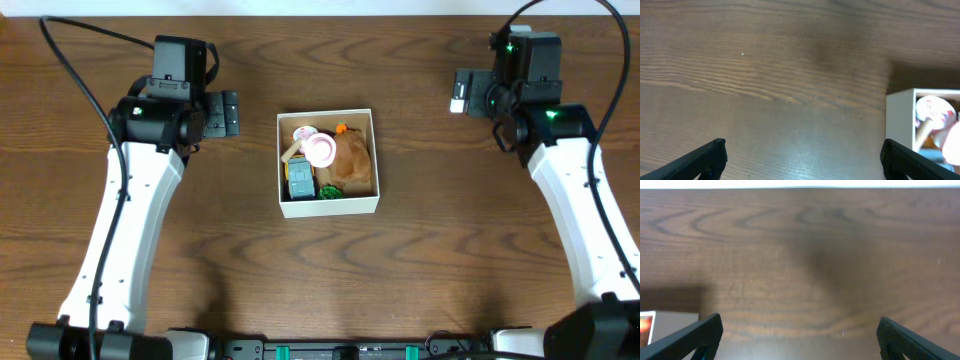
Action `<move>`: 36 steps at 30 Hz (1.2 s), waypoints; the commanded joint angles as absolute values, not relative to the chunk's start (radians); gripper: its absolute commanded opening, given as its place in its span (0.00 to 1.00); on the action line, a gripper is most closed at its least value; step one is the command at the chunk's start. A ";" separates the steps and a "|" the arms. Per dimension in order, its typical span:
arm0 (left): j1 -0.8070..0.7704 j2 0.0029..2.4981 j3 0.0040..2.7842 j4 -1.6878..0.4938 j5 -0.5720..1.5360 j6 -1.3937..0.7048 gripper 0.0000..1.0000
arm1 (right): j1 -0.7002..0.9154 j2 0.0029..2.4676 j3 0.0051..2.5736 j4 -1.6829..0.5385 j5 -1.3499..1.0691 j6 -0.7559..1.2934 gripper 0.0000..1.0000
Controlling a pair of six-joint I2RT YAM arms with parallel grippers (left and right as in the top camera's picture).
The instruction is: Pack container
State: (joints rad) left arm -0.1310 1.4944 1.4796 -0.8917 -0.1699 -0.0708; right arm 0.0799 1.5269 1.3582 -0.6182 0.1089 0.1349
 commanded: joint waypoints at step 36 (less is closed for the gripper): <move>-0.130 0.350 0.679 -0.931 -0.116 -0.264 0.98 | 0.235 0.328 0.559 -0.863 0.385 0.363 0.99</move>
